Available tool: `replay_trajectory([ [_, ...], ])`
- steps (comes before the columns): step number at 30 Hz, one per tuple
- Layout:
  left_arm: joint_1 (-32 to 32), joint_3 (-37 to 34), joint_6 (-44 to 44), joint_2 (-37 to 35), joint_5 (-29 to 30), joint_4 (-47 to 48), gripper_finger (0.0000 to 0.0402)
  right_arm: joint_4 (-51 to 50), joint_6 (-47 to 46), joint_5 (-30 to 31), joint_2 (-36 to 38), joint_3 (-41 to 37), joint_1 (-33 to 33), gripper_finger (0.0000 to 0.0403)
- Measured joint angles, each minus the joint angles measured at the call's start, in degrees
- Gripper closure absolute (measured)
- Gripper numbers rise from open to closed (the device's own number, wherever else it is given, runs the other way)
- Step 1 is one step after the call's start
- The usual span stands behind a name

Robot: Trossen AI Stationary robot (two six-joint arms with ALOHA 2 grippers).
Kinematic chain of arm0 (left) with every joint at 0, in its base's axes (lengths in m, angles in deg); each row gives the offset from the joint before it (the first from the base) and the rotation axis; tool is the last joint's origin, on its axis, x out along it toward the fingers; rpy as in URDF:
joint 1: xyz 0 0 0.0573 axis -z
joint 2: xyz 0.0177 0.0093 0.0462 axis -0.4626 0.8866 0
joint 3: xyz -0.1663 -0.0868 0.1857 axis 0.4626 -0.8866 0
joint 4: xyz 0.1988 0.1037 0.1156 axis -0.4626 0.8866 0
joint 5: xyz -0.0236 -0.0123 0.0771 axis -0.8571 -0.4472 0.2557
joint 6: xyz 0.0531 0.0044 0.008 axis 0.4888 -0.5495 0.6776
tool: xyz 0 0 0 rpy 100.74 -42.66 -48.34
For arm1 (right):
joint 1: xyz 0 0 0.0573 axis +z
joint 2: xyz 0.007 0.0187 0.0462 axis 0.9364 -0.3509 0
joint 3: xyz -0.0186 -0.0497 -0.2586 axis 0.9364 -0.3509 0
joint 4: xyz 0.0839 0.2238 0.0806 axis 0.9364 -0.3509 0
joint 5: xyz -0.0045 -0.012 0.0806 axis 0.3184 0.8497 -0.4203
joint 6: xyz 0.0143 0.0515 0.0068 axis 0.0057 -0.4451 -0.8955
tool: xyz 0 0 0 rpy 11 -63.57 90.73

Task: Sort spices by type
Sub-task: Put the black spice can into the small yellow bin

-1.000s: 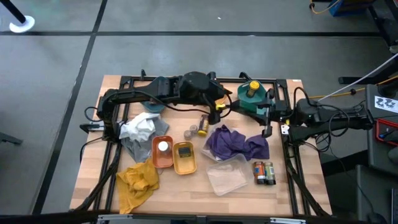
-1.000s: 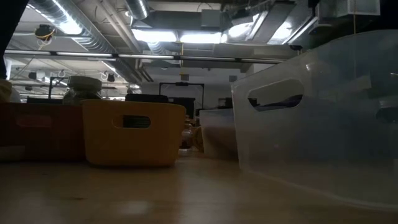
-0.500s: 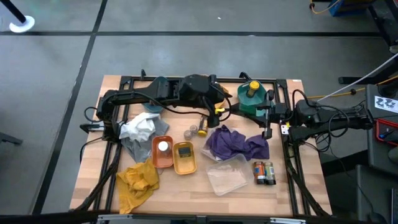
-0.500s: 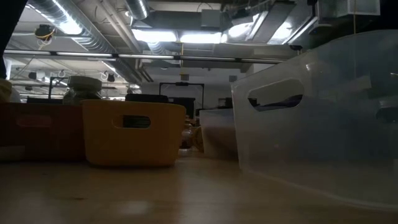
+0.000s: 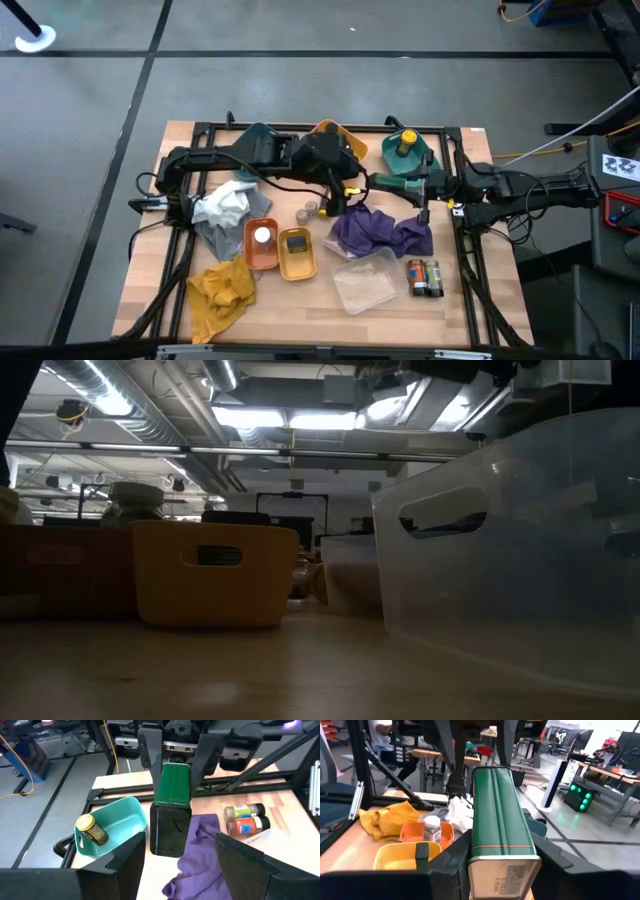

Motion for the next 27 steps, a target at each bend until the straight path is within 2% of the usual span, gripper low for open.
replay_trajectory([
  [8,0.3,0.0,-1.6,0.0,0.2,-0.1,0.0180,2.0,0.0,-5.2,-0.7,0.0,0.0,0.0260],
  [27,1.0,0.0,-1.6,0.0,0.3,-1.8,0.0180,13.4,1.5,-6.6,-5.7,0.0,0.0,0.0260],
])
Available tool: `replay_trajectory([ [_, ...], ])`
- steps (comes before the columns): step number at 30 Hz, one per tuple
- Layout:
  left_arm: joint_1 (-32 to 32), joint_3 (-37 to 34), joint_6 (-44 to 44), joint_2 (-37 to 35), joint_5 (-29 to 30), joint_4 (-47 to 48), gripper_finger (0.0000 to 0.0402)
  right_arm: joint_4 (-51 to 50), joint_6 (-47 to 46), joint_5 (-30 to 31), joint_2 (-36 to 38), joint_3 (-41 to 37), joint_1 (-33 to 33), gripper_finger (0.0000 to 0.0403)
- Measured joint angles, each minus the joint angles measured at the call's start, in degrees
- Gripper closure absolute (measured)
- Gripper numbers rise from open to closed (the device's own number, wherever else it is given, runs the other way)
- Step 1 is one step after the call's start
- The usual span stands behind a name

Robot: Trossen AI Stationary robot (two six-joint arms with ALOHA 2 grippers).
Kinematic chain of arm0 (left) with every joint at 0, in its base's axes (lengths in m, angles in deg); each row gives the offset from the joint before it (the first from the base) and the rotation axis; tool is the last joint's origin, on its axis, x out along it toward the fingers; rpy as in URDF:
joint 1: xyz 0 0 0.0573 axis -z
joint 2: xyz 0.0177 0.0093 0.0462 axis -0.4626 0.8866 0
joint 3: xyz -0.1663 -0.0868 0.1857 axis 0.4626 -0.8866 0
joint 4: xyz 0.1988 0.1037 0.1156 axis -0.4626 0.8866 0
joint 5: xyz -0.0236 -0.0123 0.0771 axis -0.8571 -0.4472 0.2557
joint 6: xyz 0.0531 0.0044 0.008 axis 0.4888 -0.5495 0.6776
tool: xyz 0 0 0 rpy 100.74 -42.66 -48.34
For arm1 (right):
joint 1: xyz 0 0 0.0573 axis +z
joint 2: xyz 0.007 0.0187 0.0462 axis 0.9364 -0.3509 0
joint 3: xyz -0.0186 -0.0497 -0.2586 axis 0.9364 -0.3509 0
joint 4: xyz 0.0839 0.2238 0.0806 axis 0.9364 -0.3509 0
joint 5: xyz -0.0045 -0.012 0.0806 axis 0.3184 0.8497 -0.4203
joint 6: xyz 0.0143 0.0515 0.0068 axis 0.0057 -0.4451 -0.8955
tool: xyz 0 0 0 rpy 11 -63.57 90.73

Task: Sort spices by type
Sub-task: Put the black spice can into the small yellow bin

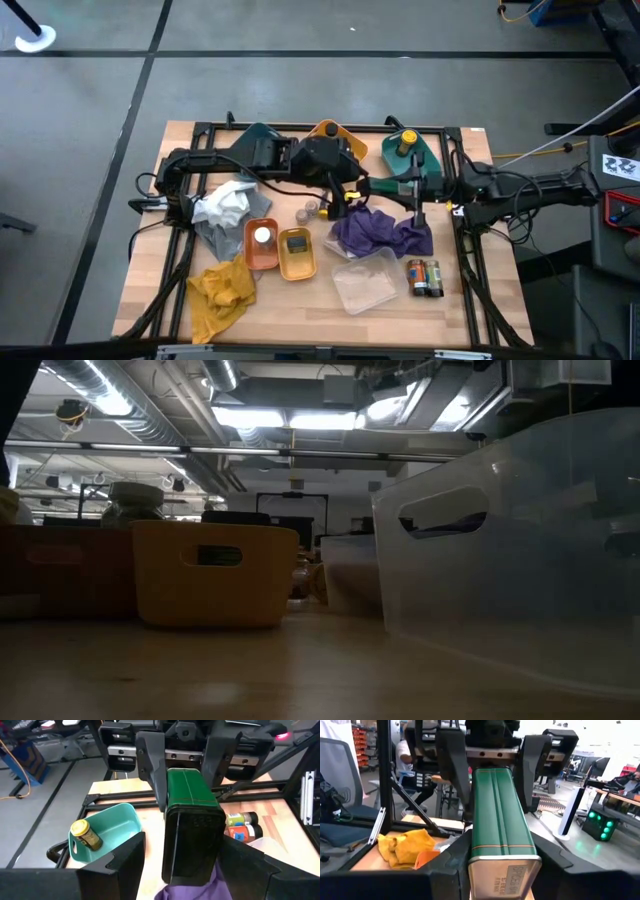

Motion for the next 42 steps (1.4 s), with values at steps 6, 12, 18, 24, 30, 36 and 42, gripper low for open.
replay_trajectory([
  [6,0.0,0.0,0.0,0.0,0.0,0.7,0.0180,1.9,1.4,0.0,-1.0,0.0,0.0,0.0260],
  [12,0.0,0.0,0.2,0.0,0.0,0.6,0.0211,1.8,1.4,0.0,-1.1,0.0,0.0,0.0260],
  [18,0.1,0.0,1.4,0.7,-0.1,0.4,0.0288,1.6,1.0,-0.1,-1.1,0.0,0.0,0.0260],
  [24,0.1,0.0,1.1,0.8,-0.1,0.8,0.0288,0.7,0.5,-0.1,-1.1,0.0,0.0,0.0260],
  [30,0.0,0.0,-1.8,0.4,0.1,4.5,0.0288,0.6,0.9,0.3,-1.9,0.1,0.0,0.0218],
  [36,0.8,0.0,-14.1,-0.1,0.2,17.6,0.0288,-4.9,0.8,0.8,-1.2,0.1,0.0,0.0162],
  [42,4.5,0.0,-29.5,0.6,-0.2,35.4,0.0288,-11.4,-0.8,1.0,-0.7,0.1,0.0,0.0147],
])
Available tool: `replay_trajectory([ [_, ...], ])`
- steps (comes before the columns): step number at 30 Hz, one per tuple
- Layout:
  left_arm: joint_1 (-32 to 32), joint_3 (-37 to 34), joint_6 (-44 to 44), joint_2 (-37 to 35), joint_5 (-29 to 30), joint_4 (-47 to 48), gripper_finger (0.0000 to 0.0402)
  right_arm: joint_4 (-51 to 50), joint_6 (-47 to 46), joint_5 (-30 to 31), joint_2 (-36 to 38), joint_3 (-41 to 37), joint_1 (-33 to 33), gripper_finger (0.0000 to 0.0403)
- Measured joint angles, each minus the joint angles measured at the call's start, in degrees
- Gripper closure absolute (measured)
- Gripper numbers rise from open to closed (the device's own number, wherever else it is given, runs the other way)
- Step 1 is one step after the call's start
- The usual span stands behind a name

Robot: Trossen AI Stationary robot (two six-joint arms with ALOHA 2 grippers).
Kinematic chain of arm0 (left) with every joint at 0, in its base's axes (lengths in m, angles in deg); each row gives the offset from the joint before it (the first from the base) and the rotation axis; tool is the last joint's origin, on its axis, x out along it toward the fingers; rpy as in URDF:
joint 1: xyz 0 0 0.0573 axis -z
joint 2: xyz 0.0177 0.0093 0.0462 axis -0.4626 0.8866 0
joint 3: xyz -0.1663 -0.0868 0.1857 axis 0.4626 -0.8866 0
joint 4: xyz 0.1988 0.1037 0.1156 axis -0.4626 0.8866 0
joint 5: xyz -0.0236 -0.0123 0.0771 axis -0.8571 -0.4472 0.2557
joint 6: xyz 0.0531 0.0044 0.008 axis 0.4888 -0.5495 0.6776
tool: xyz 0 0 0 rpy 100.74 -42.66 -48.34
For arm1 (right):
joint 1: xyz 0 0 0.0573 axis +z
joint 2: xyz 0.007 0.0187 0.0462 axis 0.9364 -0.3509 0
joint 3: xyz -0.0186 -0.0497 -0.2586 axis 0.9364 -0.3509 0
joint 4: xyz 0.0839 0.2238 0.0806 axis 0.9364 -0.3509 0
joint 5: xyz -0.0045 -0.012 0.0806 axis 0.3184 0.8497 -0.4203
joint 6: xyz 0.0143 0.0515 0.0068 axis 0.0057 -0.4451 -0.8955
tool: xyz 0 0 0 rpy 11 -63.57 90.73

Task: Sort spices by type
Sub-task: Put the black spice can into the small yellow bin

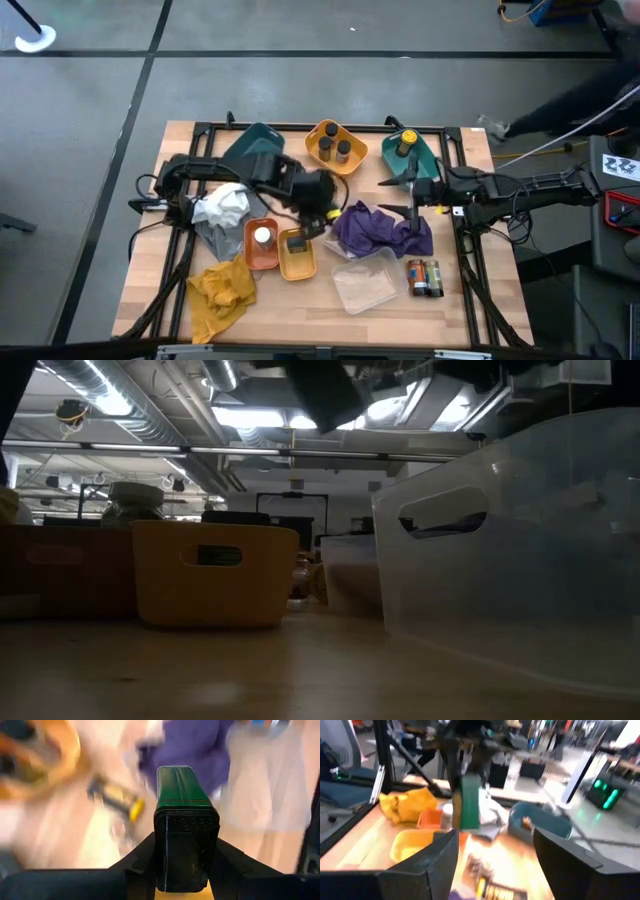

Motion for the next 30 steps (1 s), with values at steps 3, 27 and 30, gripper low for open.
replay_trajectory([
  [3,2.7,0.0,-5.1,0.4,0.0,3.3,0.0288,-3.5,-2.3,0.0,0.0,0.0,0.0,0.0146],
  [27,12.5,0.0,-8.8,14.7,-5.7,8.8,0.0286,-15.0,-7.2,-0.5,-0.1,0.0,0.0,0.0146],
  [30,12.8,0.0,-8.7,16.0,-6.3,8.9,0.0286,-15.0,-7.2,-0.5,-0.1,0.0,0.0,0.0146],
])
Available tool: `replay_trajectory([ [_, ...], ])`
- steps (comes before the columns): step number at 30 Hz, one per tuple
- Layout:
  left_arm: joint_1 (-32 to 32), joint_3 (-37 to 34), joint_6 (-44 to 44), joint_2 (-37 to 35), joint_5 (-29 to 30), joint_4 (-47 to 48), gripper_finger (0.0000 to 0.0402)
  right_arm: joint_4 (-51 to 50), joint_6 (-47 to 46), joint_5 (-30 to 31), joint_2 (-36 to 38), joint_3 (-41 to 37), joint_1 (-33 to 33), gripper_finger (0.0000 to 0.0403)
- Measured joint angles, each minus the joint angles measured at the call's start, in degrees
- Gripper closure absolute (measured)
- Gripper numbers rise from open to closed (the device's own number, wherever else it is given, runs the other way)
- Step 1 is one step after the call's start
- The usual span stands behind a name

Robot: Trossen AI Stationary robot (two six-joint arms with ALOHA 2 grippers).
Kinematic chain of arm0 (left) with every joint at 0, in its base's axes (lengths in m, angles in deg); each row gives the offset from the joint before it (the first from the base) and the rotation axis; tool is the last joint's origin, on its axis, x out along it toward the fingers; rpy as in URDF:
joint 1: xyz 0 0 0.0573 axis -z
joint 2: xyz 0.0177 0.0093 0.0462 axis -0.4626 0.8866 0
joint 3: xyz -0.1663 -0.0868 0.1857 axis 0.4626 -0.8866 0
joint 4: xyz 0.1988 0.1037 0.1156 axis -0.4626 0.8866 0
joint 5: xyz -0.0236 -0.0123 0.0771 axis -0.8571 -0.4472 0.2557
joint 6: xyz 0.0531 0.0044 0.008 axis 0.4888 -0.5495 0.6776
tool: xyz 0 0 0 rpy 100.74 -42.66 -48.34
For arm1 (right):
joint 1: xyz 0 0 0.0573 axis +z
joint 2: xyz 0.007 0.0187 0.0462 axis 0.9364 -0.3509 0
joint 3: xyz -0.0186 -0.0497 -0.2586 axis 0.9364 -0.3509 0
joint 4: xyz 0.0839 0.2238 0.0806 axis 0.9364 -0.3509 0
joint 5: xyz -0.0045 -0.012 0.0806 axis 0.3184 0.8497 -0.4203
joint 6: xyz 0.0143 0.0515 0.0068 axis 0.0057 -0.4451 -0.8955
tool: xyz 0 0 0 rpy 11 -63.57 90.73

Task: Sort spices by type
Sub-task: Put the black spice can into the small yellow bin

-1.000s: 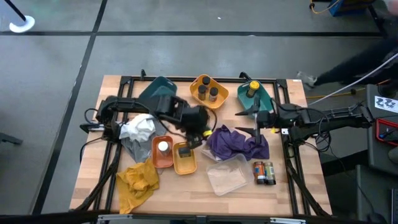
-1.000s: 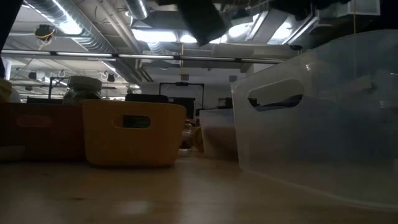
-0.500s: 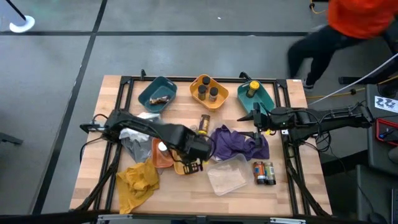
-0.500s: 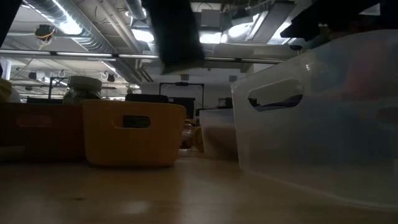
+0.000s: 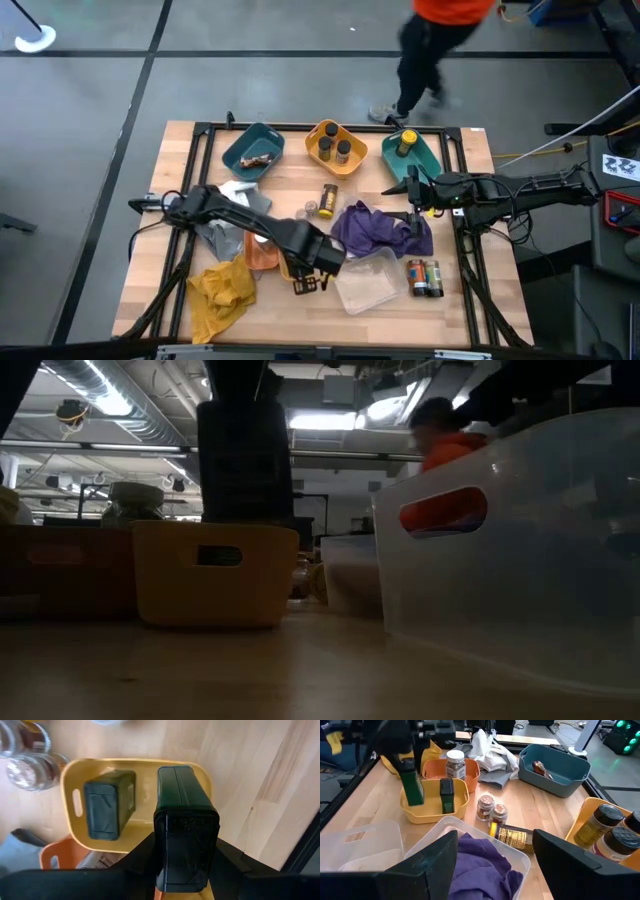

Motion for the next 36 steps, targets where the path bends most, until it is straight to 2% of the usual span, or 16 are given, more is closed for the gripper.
replay_trajectory([
  [11,0.0,-1.3,3.5,2.8,-1.4,-0.8,0.0285,-0.7,0.0,0.0,0.0,0.0,0.0,0.0146],
  [18,-0.1,-5.9,5.7,2.8,-1.5,-3.0,0.0251,-0.8,0.0,0.0,0.0,0.0,0.0,0.0146],
  [24,-0.1,-9.2,5.4,2.8,-1.5,-4.7,0.0246,-0.8,0.0,0.0,0.0,0.0,0.0,0.0146],
  [36,-0.5,-8.4,6.4,2.6,-1.5,-4.7,0.0243,-0.8,0.0,0.0,0.0,0.0,0.0,0.0146],
])
